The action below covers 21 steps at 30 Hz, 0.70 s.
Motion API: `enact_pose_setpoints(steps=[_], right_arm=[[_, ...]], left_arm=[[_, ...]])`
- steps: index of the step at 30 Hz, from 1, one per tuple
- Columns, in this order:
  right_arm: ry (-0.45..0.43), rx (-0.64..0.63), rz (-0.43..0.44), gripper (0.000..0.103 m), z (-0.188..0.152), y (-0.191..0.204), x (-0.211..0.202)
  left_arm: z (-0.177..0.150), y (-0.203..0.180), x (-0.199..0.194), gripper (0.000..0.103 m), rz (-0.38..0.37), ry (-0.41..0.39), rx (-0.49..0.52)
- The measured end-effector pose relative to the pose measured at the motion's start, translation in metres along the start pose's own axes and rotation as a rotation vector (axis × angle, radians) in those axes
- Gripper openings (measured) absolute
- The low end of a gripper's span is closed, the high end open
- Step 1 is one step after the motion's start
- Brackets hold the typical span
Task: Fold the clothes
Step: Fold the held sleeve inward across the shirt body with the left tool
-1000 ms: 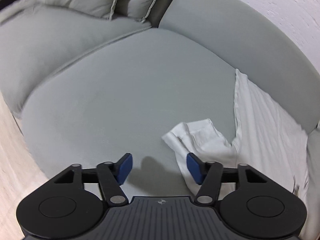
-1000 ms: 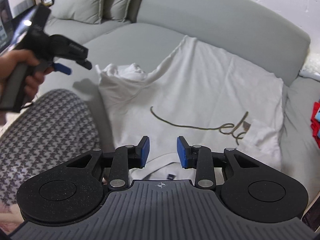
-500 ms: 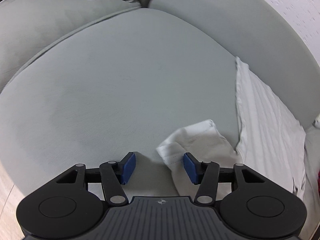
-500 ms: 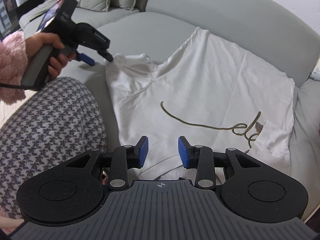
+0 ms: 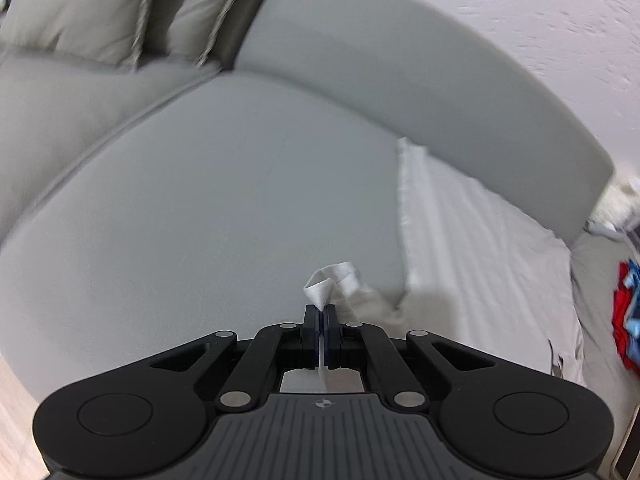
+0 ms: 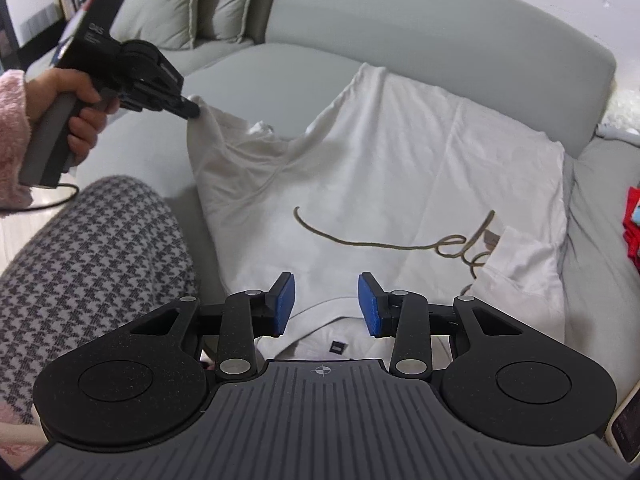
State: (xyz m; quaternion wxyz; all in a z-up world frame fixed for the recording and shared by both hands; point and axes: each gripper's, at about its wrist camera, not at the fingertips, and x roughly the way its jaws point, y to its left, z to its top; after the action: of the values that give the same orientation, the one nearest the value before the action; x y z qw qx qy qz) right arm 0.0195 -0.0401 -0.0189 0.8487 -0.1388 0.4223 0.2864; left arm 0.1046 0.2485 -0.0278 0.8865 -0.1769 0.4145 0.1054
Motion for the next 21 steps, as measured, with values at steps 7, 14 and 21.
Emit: enact_pose_setpoints(steps=[7, 14, 21], right_arm=[[-0.041, 0.077, -0.02, 0.042, -0.011, -0.025, -0.018], [-0.053, 0.187, -0.062, 0.045, -0.029, -0.061, -0.038], [-0.066, 0.262, -0.085, 0.05, -0.047, -0.083, -0.054]], left_arm=[[-0.019, -0.114, -0.024, 0.0, -0.003, -0.088, 0.367], [-0.099, -0.202, 0.024, 0.044, -0.014, 0.179, 0.655], [-0.126, -0.181, -0.013, 0.063, -0.042, 0.214, 0.625]])
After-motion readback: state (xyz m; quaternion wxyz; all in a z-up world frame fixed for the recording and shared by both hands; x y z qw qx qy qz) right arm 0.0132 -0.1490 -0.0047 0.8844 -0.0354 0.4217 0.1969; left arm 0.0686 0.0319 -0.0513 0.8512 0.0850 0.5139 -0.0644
